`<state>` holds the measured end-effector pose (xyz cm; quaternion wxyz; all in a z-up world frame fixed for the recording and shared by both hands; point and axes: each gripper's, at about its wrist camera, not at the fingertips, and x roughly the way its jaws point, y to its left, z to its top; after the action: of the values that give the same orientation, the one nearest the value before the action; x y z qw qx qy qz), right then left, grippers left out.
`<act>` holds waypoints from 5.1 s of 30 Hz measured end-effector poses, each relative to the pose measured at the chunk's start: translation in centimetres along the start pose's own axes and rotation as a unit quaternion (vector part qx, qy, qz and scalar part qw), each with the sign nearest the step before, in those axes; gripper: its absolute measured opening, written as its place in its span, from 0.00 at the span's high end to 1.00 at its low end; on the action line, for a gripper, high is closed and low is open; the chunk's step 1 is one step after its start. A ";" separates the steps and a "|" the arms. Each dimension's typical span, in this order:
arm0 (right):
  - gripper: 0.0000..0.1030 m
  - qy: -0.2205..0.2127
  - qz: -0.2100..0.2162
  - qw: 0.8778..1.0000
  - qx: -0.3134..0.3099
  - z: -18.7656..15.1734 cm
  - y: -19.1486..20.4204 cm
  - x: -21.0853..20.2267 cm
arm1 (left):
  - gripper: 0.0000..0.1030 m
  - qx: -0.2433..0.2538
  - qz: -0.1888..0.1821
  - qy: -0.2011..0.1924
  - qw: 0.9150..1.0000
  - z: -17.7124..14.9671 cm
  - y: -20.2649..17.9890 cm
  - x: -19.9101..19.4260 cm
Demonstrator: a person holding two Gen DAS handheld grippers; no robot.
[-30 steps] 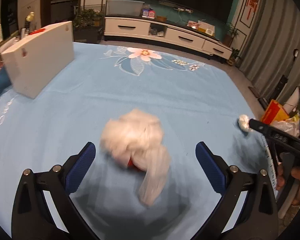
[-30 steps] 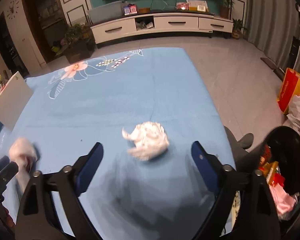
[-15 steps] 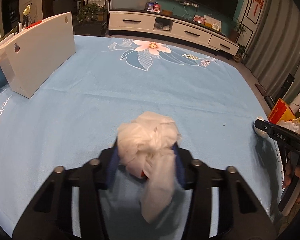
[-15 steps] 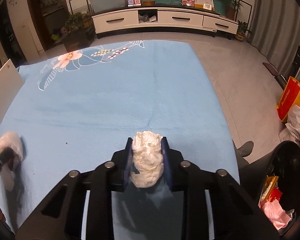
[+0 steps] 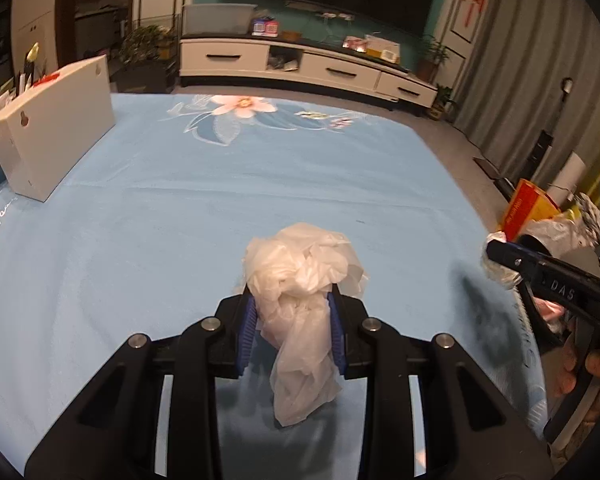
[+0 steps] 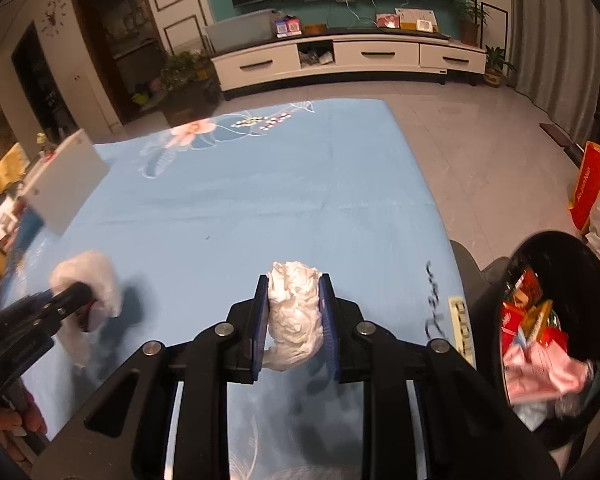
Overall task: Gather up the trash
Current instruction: 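Grasp the white tissue wad with the left tool while the right grasps another tissue, then carry both white tissues over the black bin, then lower the tissues into the bin and open both tools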
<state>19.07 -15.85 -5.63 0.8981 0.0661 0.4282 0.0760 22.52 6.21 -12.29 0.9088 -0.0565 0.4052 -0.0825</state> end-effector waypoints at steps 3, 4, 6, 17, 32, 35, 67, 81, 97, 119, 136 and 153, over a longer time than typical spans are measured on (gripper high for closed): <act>0.76 -0.006 0.010 1.000 -0.003 -1.3 0.2 -2.1 | 0.69 0.016 -0.007 -0.008 1.000 -0.7 -1.8 -1.6; 0.76 -0.008 0.013 1.000 -0.003 -1.8 0.2 -3.0 | 0.69 0.023 -0.009 -0.012 1.000 -1.1 -2.6 -2.3; 0.76 -0.011 0.016 1.000 -0.005 -2.5 0.3 -4.1 | 0.69 0.032 -0.013 -0.016 0.999 -1.4 -3.6 -3.2; 0.76 -0.044 0.016 0.999 0.026 -5.5 -2.3 -9.9 | 0.69 0.089 -0.036 -0.036 0.995 -2.9 -9.4 -7.4; 0.76 -0.091 -0.003 0.993 0.080 -7.4 -8.0 -14.8 | 0.69 0.157 -0.054 -0.050 0.985 -3.1 -16.3 -9.1; 0.76 -0.097 -0.004 0.991 0.088 -7.7 -8.9 -15.4 | 0.69 0.170 -0.057 -0.049 0.983 -3.2 -17.4 -9.1; 0.76 -0.114 -0.044 0.975 0.187 -10.4 -18.3 -15.9 | 0.69 0.267 -0.101 -0.032 0.958 -2.7 -28.1 -5.3; 0.76 -0.106 -0.058 0.970 0.211 -9.7 -21.5 -13.5 | 0.69 0.278 -0.130 -0.011 0.952 -1.8 -31.7 -0.9; 0.76 -0.102 -0.062 0.970 0.212 -8.2 -23.2 -11.2 | 0.68 0.300 -0.133 0.008 0.945 -1.6 -35.2 3.4; 0.76 -0.077 -0.071 0.970 0.219 -7.5 -24.0 -9.0 | 0.67 0.303 -0.125 0.038 0.944 -2.2 -36.4 6.6; 0.75 -0.065 -0.080 0.970 0.220 -7.4 -24.3 -8.3 | 0.66 0.309 -0.115 0.053 0.943 -2.5 -37.2 7.8; 0.75 -0.051 -0.083 0.971 0.219 -7.2 -24.6 -7.4 | 0.64 0.320 -0.101 0.063 0.940 -2.9 -37.5 8.6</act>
<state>10.78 -40.99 -9.06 0.8857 0.2294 0.3916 -0.0978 22.12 -32.34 -14.14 0.8386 0.2021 0.4059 -0.3020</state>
